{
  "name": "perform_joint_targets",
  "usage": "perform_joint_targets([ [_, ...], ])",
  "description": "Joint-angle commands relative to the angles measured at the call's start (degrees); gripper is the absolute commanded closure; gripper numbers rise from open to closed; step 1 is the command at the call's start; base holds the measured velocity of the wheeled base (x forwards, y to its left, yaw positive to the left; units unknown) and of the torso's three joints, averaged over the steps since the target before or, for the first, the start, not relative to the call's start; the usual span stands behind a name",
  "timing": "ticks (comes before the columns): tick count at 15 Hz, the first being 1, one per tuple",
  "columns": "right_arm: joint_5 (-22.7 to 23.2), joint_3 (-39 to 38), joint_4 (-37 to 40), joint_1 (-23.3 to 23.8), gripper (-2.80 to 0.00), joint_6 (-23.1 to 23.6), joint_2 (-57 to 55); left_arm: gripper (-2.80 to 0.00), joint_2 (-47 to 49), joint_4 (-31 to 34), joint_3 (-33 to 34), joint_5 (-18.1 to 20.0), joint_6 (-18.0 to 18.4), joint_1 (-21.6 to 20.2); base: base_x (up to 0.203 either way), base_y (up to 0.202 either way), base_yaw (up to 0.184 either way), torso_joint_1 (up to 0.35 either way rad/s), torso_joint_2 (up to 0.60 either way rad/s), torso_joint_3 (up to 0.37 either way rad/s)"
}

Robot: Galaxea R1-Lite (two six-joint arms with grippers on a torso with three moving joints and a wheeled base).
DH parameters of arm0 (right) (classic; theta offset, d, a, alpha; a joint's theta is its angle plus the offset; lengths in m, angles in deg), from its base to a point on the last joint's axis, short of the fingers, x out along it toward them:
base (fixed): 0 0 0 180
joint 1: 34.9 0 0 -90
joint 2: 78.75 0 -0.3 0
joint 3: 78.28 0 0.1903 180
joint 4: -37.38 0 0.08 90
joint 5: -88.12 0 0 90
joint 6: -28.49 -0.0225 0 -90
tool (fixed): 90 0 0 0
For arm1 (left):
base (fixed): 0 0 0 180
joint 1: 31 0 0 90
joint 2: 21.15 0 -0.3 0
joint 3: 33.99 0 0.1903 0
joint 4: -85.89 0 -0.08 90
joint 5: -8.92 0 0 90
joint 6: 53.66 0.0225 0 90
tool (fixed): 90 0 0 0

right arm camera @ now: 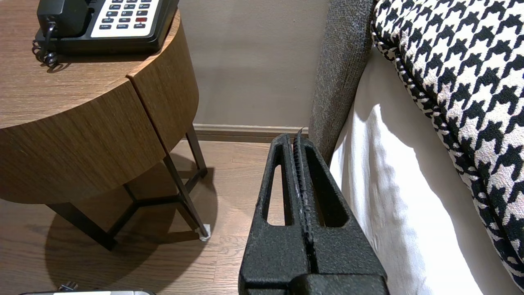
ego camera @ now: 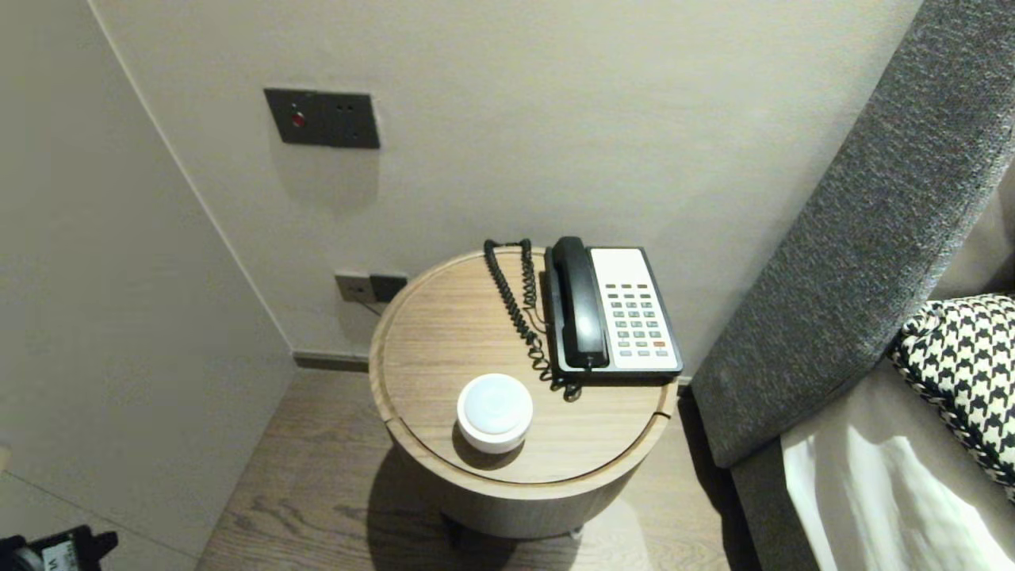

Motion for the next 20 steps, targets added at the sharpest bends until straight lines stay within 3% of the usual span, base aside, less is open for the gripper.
perform_joint_targets([
  [1, -0.02, -2.29, -0.05, 0.00, 0.00, 0.00, -0.08, 0.00, -15.52, 0.35, 4.14, 0.47, 5.04, -2.11, 0.000, 0.000, 0.000, 0.000, 0.00, 0.000],
  [6, -0.02, -2.29, -0.05, 0.00, 0.00, 0.00, -0.08, 0.00, -36.48, 5.01, 12.21, 0.07, 20.23, -7.01, 0.000, 0.000, 0.000, 0.000, 0.00, 0.000],
  [8, -0.02, -2.29, -0.05, 0.00, 0.00, 0.00, -0.08, 0.00, -36.84, 5.38, 12.74, 0.55, 20.91, -7.32, 0.000, 0.000, 0.000, 0.000, 0.00, 0.000],
  [11, -0.02, -2.29, -0.05, 0.00, 0.00, 0.00, -0.08, 0.00, -42.25, 5.79, 12.61, 0.90, 20.87, -3.73, 0.000, 0.000, 0.000, 0.000, 0.00, 0.000],
  [16, -0.02, -2.29, -0.05, 0.00, 0.00, 0.00, -0.08, 0.00, -52.57, 8.53, 13.11, 6.12, 20.55, -3.11, 0.000, 0.000, 0.000, 0.000, 0.00, 0.000],
  [18, -0.02, -2.29, -0.05, 0.00, 0.00, 0.00, -0.08, 0.00, -53.18, 5.74, 14.18, 6.37, 19.74, -3.02, 0.000, 0.000, 0.000, 0.000, 0.00, 0.000],
  [20, -0.02, -2.29, -0.05, 0.00, 0.00, 0.00, -0.08, 0.00, -53.18, -3.90, 17.03, 6.49, 19.30, -3.05, 0.000, 0.000, 0.000, 0.000, 0.00, 0.000],
])
